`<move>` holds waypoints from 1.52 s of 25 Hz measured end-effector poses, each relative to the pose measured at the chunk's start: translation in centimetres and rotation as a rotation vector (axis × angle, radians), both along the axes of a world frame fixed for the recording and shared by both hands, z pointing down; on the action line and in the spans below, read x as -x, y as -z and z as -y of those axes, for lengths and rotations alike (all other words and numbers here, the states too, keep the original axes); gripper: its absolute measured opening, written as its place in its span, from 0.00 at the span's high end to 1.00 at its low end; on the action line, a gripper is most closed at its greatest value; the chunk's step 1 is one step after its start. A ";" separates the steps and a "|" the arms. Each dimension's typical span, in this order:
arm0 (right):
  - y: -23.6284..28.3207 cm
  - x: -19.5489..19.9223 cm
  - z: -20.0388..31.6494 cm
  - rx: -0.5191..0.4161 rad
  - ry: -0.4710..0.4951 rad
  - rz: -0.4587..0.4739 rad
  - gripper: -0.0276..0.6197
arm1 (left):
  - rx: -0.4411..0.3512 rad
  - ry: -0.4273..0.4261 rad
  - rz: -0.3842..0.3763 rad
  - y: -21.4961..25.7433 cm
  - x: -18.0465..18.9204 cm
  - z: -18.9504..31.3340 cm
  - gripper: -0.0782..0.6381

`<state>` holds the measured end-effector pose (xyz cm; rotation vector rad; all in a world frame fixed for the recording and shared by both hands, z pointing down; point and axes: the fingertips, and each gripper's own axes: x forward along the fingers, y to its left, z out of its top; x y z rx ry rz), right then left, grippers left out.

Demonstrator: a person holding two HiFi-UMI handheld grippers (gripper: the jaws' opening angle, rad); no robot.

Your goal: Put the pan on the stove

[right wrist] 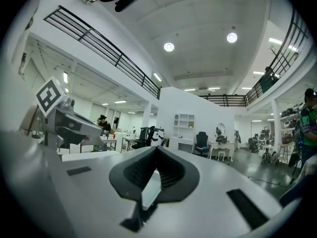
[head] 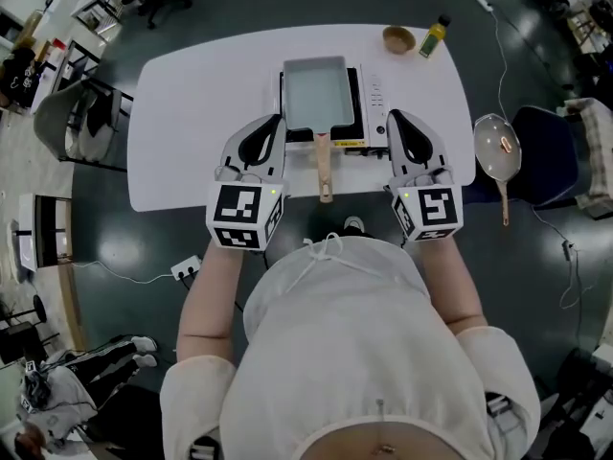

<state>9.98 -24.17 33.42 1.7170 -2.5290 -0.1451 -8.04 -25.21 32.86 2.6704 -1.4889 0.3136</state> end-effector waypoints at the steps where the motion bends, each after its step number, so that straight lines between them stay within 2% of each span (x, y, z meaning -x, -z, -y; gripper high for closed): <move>1: 0.3 0.1 -0.3 -0.010 0.003 -0.006 0.95 | -0.034 -0.021 -0.012 0.6 0.0 -0.3 0.86; 4: 1.0 0.3 -0.9 -0.035 0.012 -0.011 0.95 | -0.131 -0.079 -0.056 2.2 -0.2 -1.2 0.86; 6: 1.4 0.4 -1.3 -0.050 0.028 -0.008 0.95 | -0.151 -0.102 -0.097 2.7 -0.2 -1.7 0.86; 9: 1.9 0.8 -1.8 -0.066 0.053 0.004 0.96 | -0.150 -0.097 -0.130 3.0 0.2 -2.0 0.86; 20: 1.9 1.5 -2.4 -0.067 0.072 -0.006 0.96 | -0.152 -0.100 -0.097 2.7 0.1 -2.7 0.86; 38: 1.3 1.4 -2.4 -0.054 0.082 0.010 0.96 | -0.133 -0.065 -0.124 2.7 0.3 -2.6 0.86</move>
